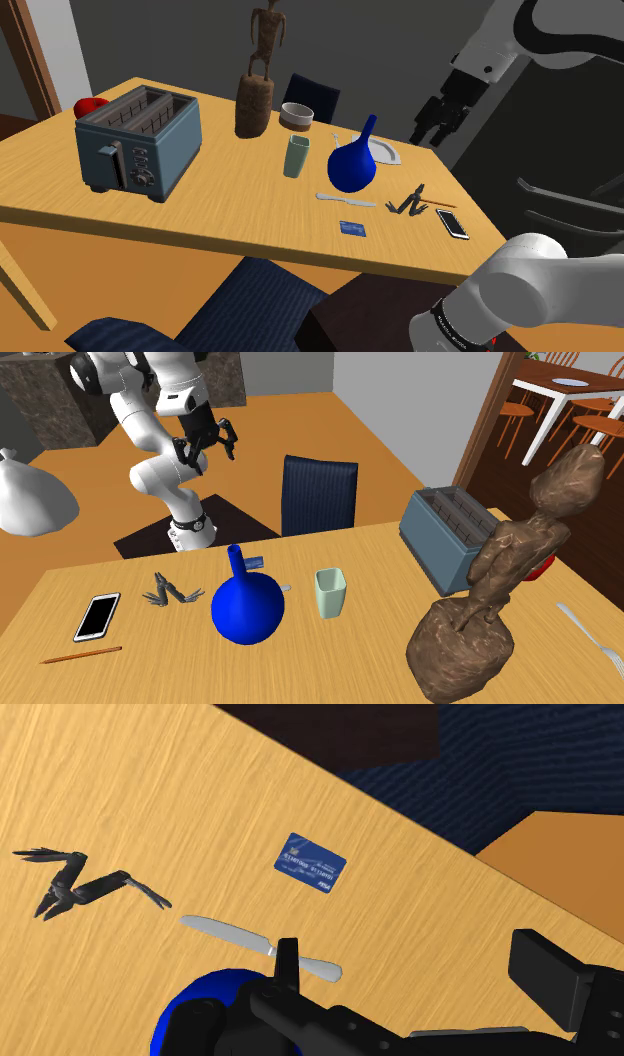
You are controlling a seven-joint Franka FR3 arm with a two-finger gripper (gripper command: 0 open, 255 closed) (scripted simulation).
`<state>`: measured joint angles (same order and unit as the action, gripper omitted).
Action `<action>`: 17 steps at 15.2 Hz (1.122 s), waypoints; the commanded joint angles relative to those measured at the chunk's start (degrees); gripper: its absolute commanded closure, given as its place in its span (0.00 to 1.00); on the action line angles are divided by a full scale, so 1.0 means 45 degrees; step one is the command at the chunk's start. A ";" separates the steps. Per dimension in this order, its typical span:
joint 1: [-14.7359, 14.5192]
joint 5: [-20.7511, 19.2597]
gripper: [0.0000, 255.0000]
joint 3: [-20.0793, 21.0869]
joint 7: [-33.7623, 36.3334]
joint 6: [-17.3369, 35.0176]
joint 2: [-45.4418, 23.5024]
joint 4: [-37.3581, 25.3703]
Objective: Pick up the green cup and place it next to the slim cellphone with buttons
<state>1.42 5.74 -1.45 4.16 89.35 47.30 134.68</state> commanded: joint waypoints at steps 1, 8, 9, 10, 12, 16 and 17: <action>0.0000 0.0000 0.00 0.0000 0.0000 0.0000 0.0000 0.0000; -0.0176 0.0048 0.00 0.0584 0.0292 0.2030 -0.3354 -0.1031; -0.0193 0.0035 0.00 0.0662 0.0341 0.2269 -0.3852 -0.1246; -0.0208 0.0016 0.00 0.0737 0.0393 0.2495 -0.4353 -0.1478; -0.0239 -0.0041 0.00 0.0881 0.0507 0.2904 -0.5361 -0.1990; -0.0299 -0.0229 0.00 0.1139 0.0766 0.3544 -0.7402 -0.3209; -0.0315 -0.0291 0.00 0.1196 0.0838 0.3666 -0.7916 -0.3555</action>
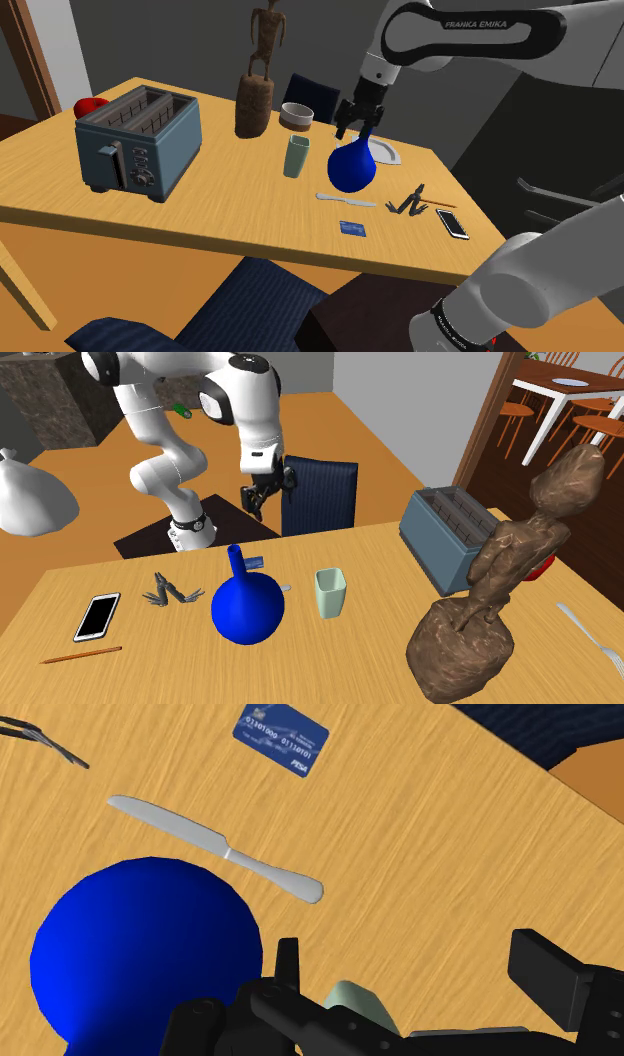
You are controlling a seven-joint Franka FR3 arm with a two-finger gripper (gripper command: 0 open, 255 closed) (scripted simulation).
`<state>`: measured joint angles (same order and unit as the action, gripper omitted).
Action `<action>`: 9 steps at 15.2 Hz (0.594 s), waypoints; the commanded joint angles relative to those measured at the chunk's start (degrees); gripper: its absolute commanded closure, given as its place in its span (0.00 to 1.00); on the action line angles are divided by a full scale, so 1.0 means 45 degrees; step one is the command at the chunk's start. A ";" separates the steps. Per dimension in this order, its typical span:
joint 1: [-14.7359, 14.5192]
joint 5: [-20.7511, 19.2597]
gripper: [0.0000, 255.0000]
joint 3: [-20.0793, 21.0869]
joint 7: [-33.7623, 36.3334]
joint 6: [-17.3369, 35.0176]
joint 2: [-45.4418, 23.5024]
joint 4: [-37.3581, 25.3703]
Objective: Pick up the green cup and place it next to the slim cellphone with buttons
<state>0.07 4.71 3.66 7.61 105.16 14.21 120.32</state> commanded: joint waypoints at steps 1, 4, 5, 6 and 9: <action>-0.0032 -0.0129 0.00 0.0117 0.0145 0.0258 -0.1079 -0.0728; -0.0100 -0.0365 0.00 0.0256 0.0374 0.0478 -0.2638 -0.1919; -0.0129 -0.0452 0.00 0.0294 0.0453 0.0519 -0.3163 -0.2352; -0.0163 -0.0542 0.00 0.0327 0.0531 0.0543 -0.3691 -0.2804; -0.0283 -0.0826 0.00 0.0398 0.0757 0.0509 -0.5298 -0.4286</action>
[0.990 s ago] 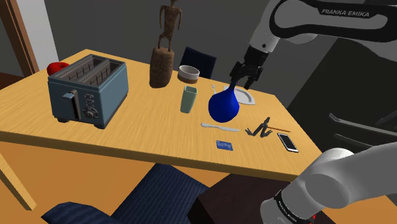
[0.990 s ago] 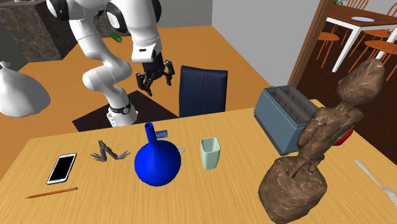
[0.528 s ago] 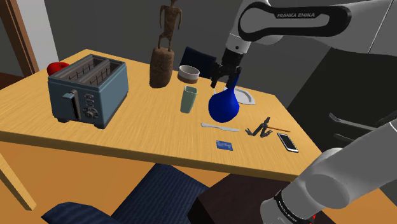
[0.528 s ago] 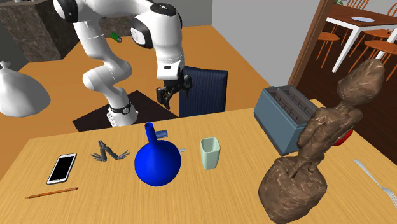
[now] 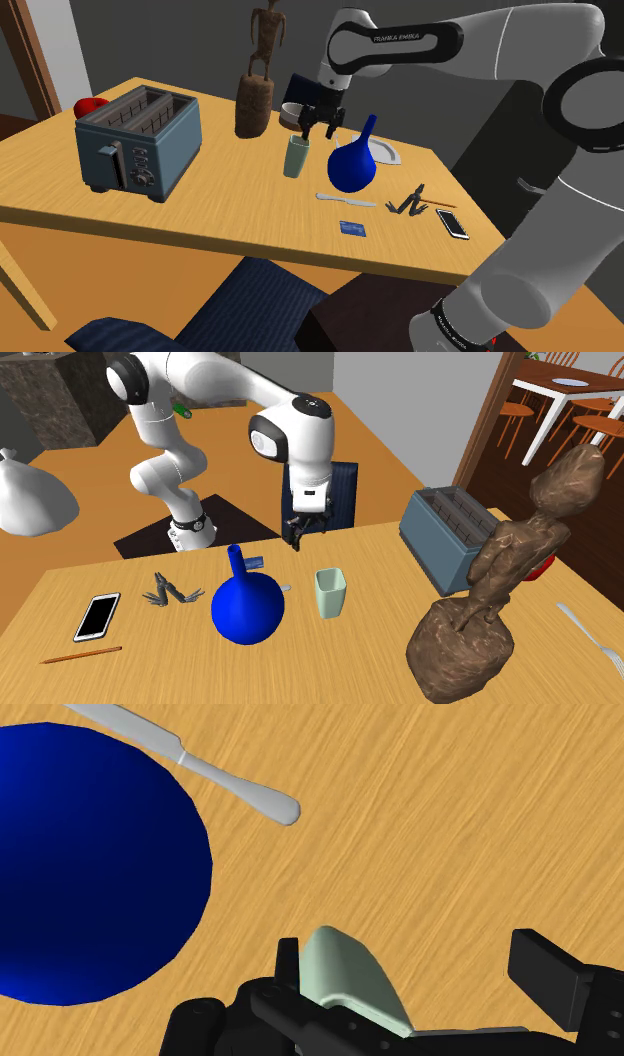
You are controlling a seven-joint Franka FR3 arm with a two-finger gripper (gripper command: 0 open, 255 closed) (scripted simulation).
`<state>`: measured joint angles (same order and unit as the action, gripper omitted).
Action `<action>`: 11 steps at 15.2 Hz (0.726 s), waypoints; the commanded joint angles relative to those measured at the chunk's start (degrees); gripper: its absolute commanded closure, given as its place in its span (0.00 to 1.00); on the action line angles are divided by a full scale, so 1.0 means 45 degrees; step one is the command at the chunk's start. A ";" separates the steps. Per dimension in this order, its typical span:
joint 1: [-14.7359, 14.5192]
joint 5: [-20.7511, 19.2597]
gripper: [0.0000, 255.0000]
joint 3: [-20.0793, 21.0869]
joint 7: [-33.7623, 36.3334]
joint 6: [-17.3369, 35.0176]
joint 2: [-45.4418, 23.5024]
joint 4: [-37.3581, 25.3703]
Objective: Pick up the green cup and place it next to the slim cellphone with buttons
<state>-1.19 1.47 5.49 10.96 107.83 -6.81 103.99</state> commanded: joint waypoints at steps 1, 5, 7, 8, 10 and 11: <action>-0.0051 -0.0204 0.00 0.0005 0.0084 -0.0131 -0.1174 -0.1196; -0.0290 -0.0580 0.00 0.0009 0.0330 -0.0525 -0.3447 -0.3639; -0.0433 -0.0753 0.00 -0.0014 0.0422 -0.0864 -0.4665 -0.5084; -0.0447 -0.0763 0.00 -0.0021 0.0426 -0.0891 -0.4751 -0.5190; -0.0444 -0.0766 0.00 -0.0025 0.0430 -0.0557 -0.4770 -0.4875; -0.0442 -0.0768 0.00 -0.0027 0.0432 -0.0394 -0.4785 -0.4726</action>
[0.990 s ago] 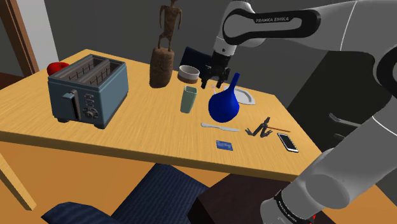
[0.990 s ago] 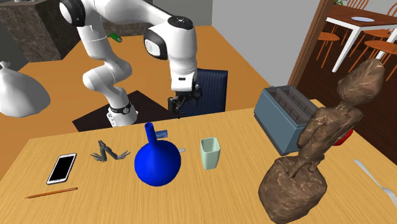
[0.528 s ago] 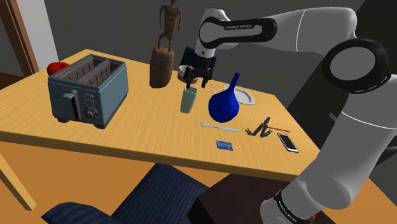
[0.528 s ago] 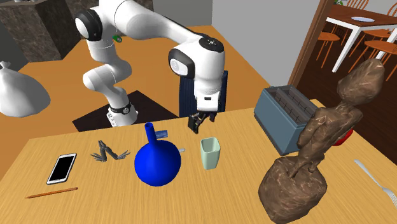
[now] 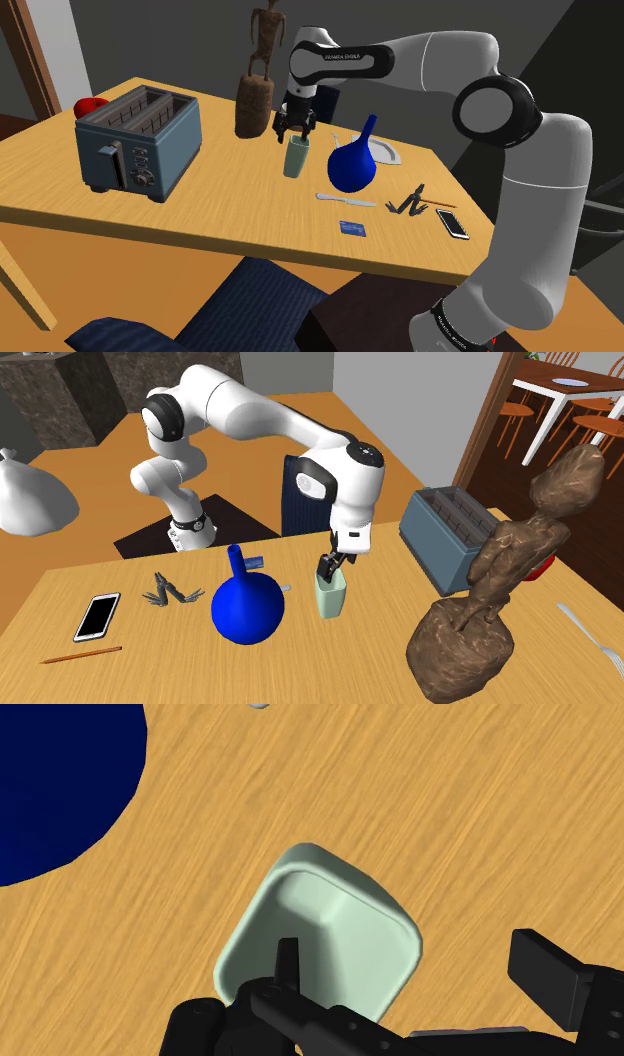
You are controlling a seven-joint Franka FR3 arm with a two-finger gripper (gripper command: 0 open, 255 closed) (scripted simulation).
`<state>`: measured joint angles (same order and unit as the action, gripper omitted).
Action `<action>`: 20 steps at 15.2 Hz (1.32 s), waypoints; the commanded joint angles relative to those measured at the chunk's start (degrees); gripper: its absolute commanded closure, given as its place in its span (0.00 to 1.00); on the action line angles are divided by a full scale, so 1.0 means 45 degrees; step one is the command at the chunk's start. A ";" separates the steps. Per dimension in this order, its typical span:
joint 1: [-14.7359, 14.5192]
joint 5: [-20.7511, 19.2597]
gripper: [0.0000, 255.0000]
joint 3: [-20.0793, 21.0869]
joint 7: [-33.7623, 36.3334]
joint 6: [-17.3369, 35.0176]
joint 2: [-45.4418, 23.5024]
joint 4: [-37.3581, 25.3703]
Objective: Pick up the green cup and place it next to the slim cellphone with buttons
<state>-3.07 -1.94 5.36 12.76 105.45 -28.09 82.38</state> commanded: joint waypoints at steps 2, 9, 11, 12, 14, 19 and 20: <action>-0.0021 -0.0017 0.00 0.0000 0.0038 0.0453 -0.0099 0.0352; -0.0018 -0.0026 0.00 -0.0005 0.0046 0.0861 -0.0168 0.0691; -0.0018 -0.0026 0.00 -0.0005 0.0046 0.0861 -0.0168 0.0691; -0.0019 -0.0026 0.00 -0.0005 0.0046 0.0858 -0.0170 0.0686; -0.0019 -0.0026 1.00 -0.0005 0.0046 0.0858 -0.0170 0.0686; -0.0019 -0.0026 1.00 -0.0005 0.0046 0.0857 -0.0171 0.0685; -0.0019 -0.0026 1.00 -0.0004 0.0046 0.0857 -0.0171 0.0685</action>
<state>-3.16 -2.05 5.34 12.96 109.31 -28.87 85.47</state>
